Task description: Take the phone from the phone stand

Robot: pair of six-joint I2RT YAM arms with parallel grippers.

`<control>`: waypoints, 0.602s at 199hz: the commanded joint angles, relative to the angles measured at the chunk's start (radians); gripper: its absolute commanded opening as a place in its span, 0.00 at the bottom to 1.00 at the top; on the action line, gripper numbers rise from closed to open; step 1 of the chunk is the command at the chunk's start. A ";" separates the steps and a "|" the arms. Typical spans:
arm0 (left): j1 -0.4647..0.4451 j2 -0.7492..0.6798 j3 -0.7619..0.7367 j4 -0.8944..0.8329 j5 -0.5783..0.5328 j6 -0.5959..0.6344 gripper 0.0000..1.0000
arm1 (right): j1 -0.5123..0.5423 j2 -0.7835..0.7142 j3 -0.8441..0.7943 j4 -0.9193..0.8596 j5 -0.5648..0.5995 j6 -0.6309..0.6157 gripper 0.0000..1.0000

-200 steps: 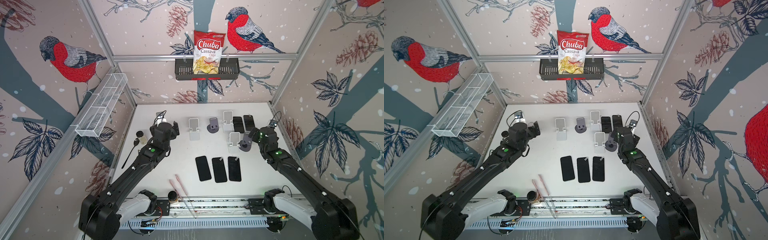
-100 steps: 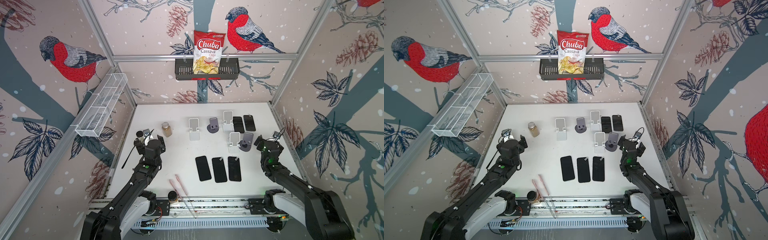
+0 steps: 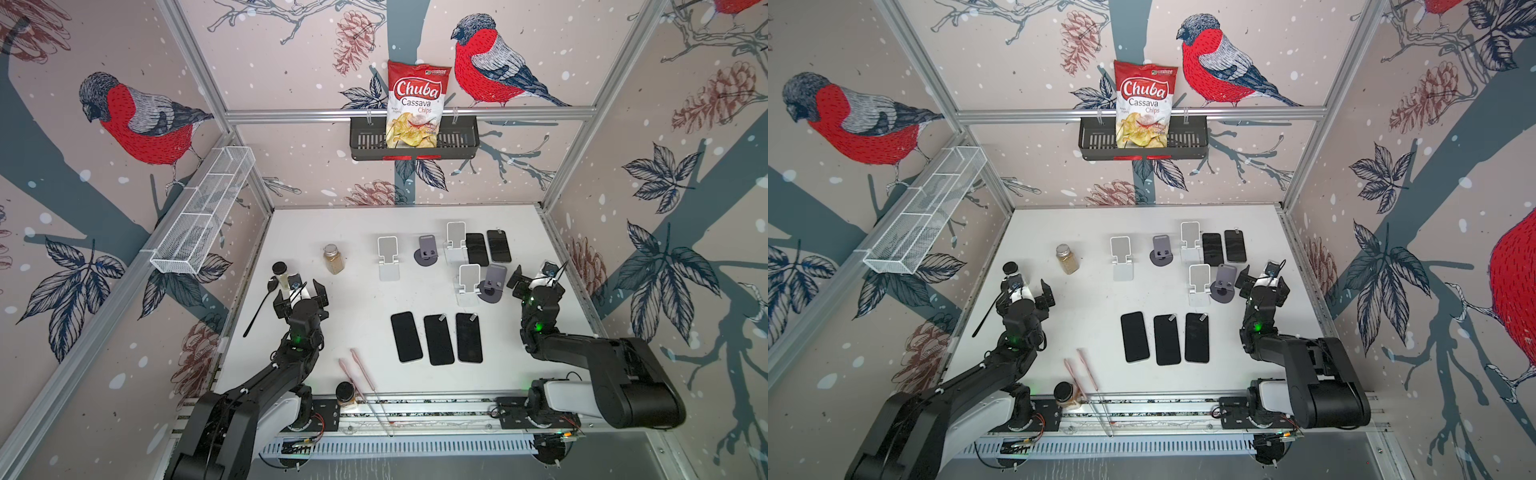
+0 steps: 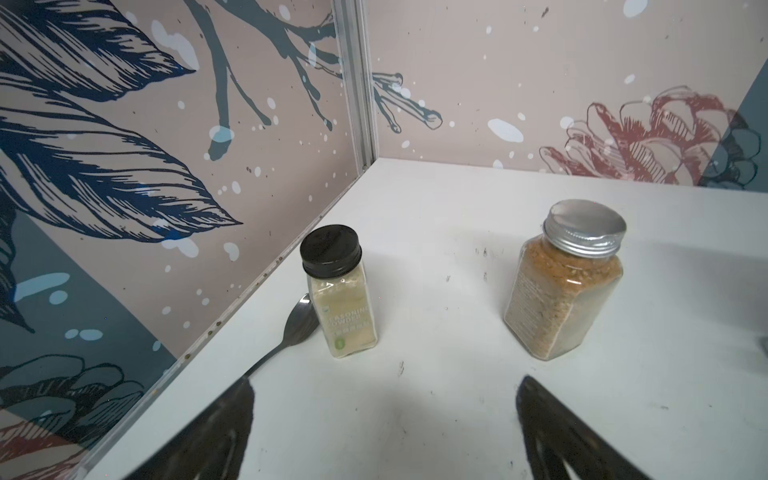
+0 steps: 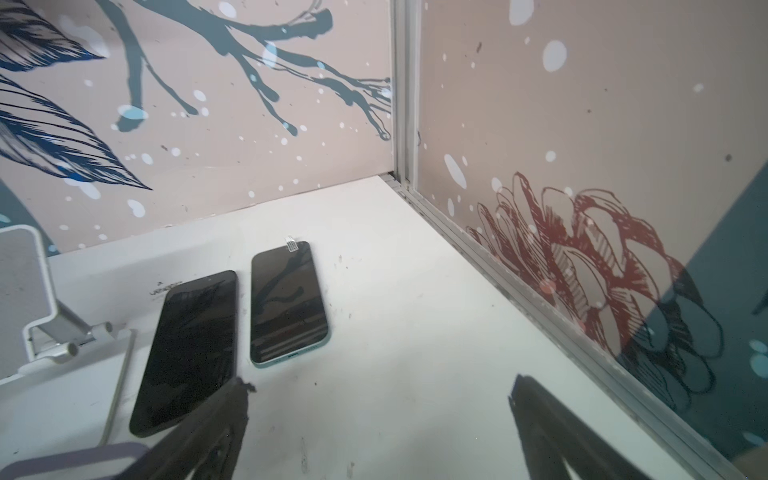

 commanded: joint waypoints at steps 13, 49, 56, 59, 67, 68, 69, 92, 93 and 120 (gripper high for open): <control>0.025 0.072 -0.046 0.300 0.063 0.042 0.97 | 0.003 0.082 -0.023 0.200 -0.046 -0.020 1.00; 0.042 0.214 -0.051 0.500 0.117 0.076 0.97 | 0.010 0.180 -0.045 0.353 -0.044 -0.042 1.00; 0.047 0.244 -0.049 0.549 0.124 0.080 0.97 | 0.011 0.165 -0.035 0.313 -0.038 -0.037 1.00; 0.047 0.261 -0.047 0.568 0.128 0.083 0.97 | 0.011 0.159 -0.029 0.286 -0.037 -0.031 1.00; 0.049 0.300 -0.041 0.614 0.137 0.093 0.97 | 0.006 0.149 -0.018 0.243 -0.048 -0.024 1.00; 0.050 0.302 -0.040 0.619 0.138 0.094 0.97 | 0.005 0.152 -0.018 0.246 -0.048 -0.024 1.00; 0.050 0.309 -0.037 0.624 0.138 0.095 0.97 | 0.005 0.153 -0.018 0.249 -0.048 -0.025 1.00; 0.066 0.451 -0.012 0.732 0.175 0.090 0.97 | 0.004 0.158 0.007 0.208 -0.033 -0.017 1.00; 0.067 0.461 -0.011 0.738 0.175 0.089 0.97 | 0.004 0.158 0.008 0.208 -0.034 -0.017 1.00; 0.066 0.562 -0.004 0.805 0.163 0.087 0.99 | -0.002 0.163 0.017 0.197 -0.039 -0.013 1.00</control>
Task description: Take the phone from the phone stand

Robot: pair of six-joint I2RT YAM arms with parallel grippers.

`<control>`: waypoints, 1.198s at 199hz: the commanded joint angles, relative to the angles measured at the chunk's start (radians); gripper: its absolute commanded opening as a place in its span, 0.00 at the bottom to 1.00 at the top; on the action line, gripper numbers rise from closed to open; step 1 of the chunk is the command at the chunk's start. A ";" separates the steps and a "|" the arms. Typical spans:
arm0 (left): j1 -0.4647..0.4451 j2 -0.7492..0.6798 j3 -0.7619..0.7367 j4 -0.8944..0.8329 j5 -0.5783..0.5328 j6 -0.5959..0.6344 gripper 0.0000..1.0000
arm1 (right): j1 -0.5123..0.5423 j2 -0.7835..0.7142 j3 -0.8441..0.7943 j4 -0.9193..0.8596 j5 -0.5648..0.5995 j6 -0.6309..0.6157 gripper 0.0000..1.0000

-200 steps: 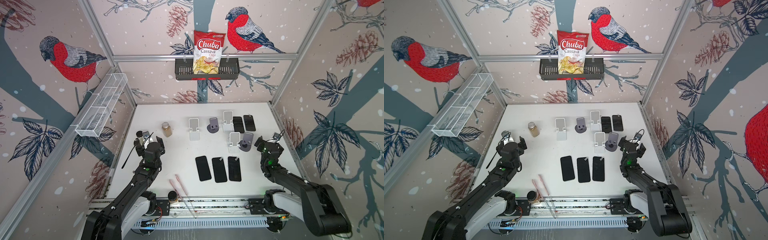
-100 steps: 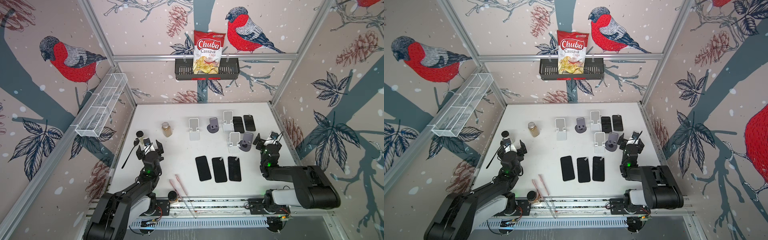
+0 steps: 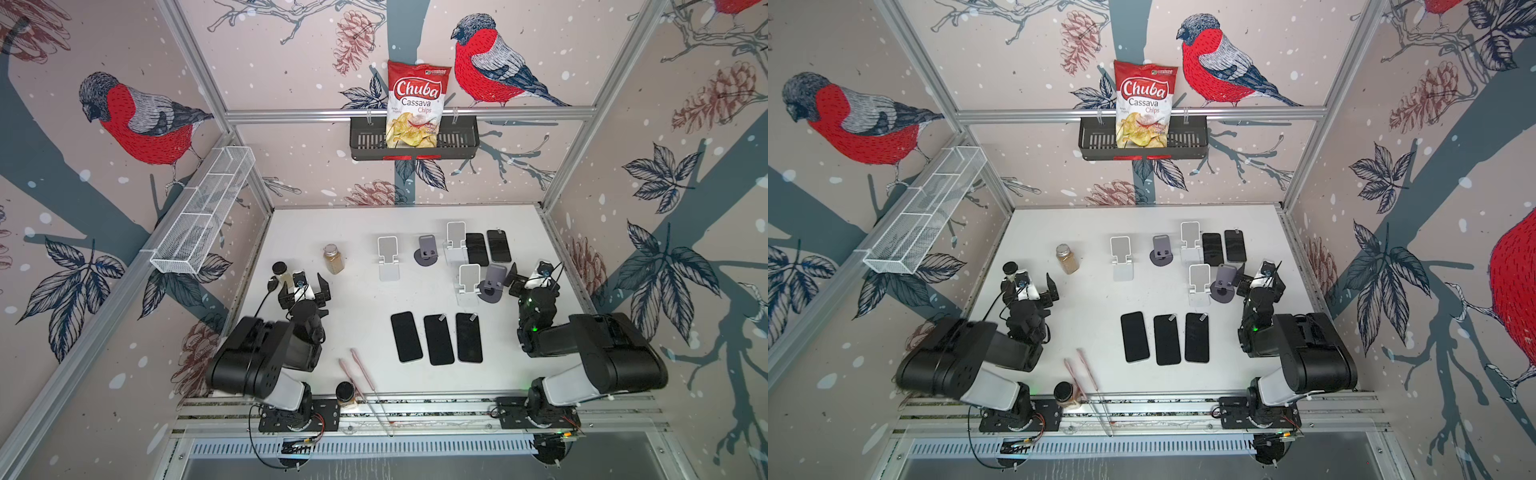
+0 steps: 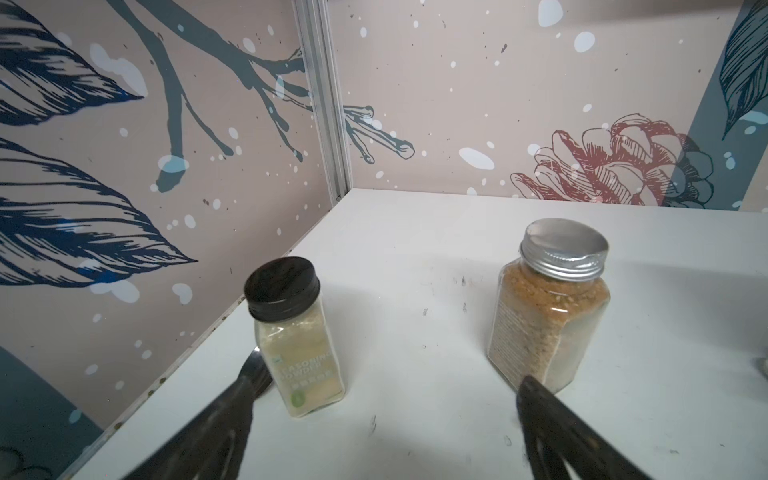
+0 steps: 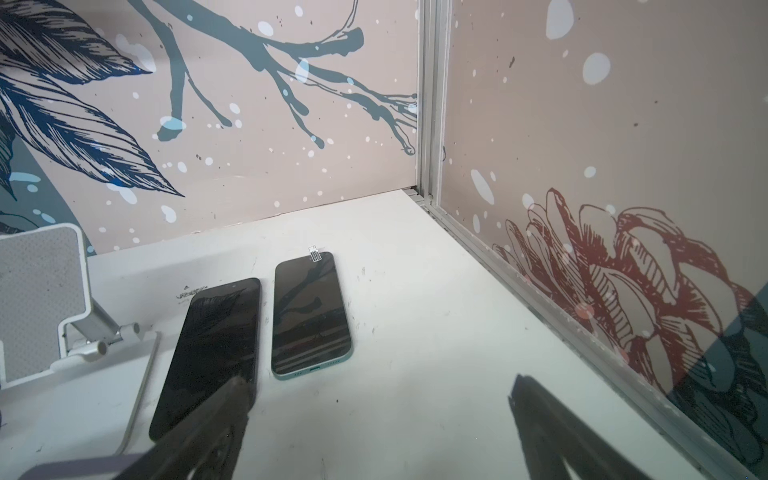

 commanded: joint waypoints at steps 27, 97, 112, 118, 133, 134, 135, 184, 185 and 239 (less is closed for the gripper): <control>0.035 0.010 0.059 0.033 0.018 -0.028 0.99 | -0.030 0.003 0.032 -0.059 -0.028 0.030 1.00; 0.037 0.003 0.107 -0.066 0.014 -0.036 0.99 | -0.047 -0.002 0.037 -0.074 -0.052 0.042 1.00; 0.037 0.004 0.107 -0.062 0.014 -0.035 0.99 | -0.046 -0.001 0.037 -0.074 -0.052 0.042 1.00; 0.037 0.003 0.107 -0.065 0.014 -0.036 0.99 | -0.047 -0.001 0.037 -0.074 -0.052 0.043 1.00; 0.037 0.002 0.106 -0.063 0.014 -0.035 0.99 | -0.046 -0.001 0.038 -0.074 -0.052 0.043 1.00; 0.037 0.003 0.107 -0.064 0.014 -0.035 0.99 | -0.046 -0.001 0.038 -0.074 -0.052 0.043 1.00; 0.037 0.003 0.106 -0.064 0.014 -0.035 0.99 | -0.047 -0.002 0.038 -0.074 -0.052 0.043 1.00; 0.037 0.003 0.107 -0.064 0.014 -0.035 0.99 | -0.047 -0.001 0.039 -0.074 -0.052 0.042 1.00; 0.037 0.003 0.107 -0.064 0.014 -0.036 0.99 | -0.047 0.000 0.038 -0.074 -0.052 0.042 1.00; 0.058 -0.003 0.117 -0.095 0.048 -0.054 0.99 | -0.047 -0.001 0.038 -0.074 -0.052 0.042 1.00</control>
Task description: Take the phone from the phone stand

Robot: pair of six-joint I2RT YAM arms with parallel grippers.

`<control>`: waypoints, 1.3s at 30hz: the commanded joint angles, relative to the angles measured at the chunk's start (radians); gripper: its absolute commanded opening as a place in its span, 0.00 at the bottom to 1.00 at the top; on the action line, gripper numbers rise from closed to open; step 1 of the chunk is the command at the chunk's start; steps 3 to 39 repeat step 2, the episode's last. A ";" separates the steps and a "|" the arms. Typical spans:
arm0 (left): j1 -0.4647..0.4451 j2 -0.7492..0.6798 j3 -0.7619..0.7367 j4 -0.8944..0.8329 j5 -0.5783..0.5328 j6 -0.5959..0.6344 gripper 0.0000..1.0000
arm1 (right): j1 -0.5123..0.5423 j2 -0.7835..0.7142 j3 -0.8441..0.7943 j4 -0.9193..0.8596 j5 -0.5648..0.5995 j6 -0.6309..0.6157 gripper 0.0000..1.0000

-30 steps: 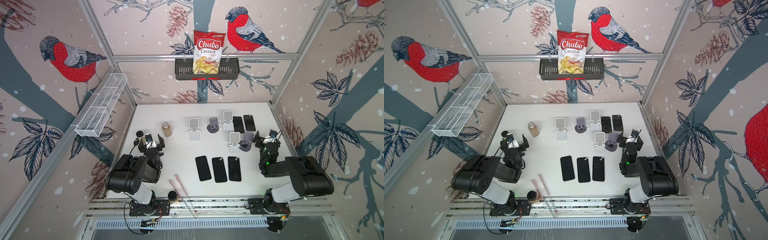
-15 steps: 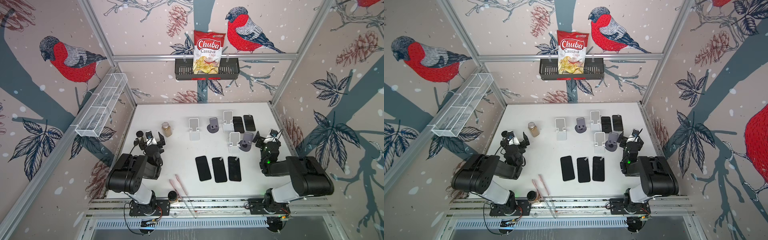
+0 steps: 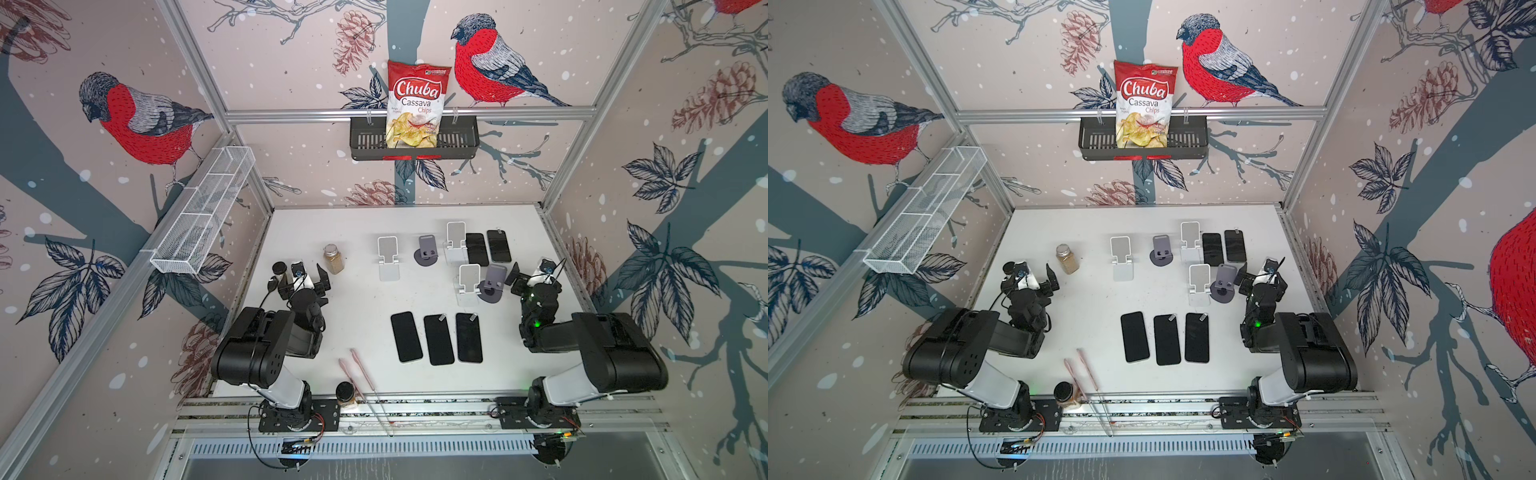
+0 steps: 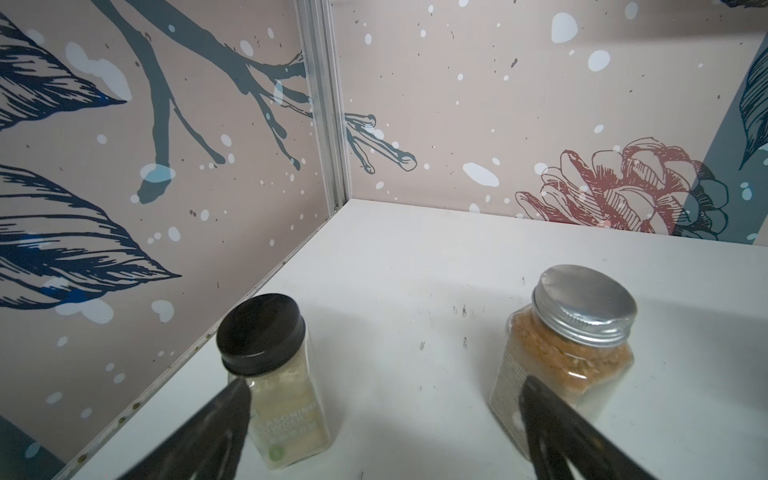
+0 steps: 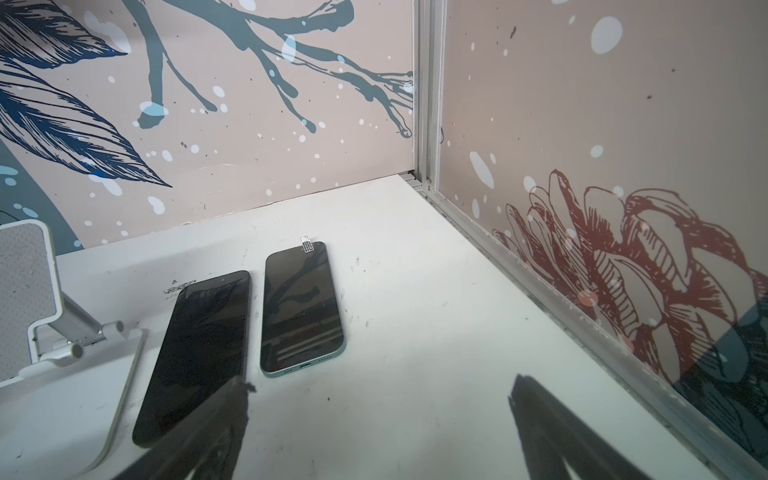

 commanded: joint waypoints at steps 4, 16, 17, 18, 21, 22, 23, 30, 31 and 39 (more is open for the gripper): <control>0.013 -0.006 0.006 -0.009 0.020 -0.020 0.99 | 0.000 -0.004 0.005 0.011 -0.005 0.012 1.00; 0.013 -0.006 0.006 -0.009 0.020 -0.020 0.99 | 0.000 -0.004 0.005 0.011 -0.005 0.012 1.00; 0.013 -0.006 0.006 -0.009 0.020 -0.020 0.99 | 0.000 -0.004 0.005 0.011 -0.005 0.012 1.00; 0.013 -0.006 0.006 -0.009 0.020 -0.020 0.99 | 0.000 -0.004 0.005 0.011 -0.005 0.012 1.00; 0.013 -0.006 0.006 -0.009 0.020 -0.020 0.99 | 0.000 -0.004 0.005 0.011 -0.005 0.012 1.00; 0.013 -0.006 0.006 -0.009 0.020 -0.020 0.99 | 0.000 -0.004 0.005 0.011 -0.005 0.012 1.00; 0.013 -0.006 0.006 -0.009 0.020 -0.020 0.99 | 0.000 -0.004 0.005 0.011 -0.005 0.012 1.00; 0.013 -0.006 0.006 -0.009 0.020 -0.020 0.99 | 0.000 -0.004 0.005 0.011 -0.005 0.012 1.00; 0.013 -0.006 0.006 -0.009 0.020 -0.020 0.99 | 0.000 -0.004 0.005 0.011 -0.005 0.012 1.00; 0.013 -0.006 0.006 -0.009 0.020 -0.020 0.99 | 0.000 -0.004 0.005 0.011 -0.005 0.012 1.00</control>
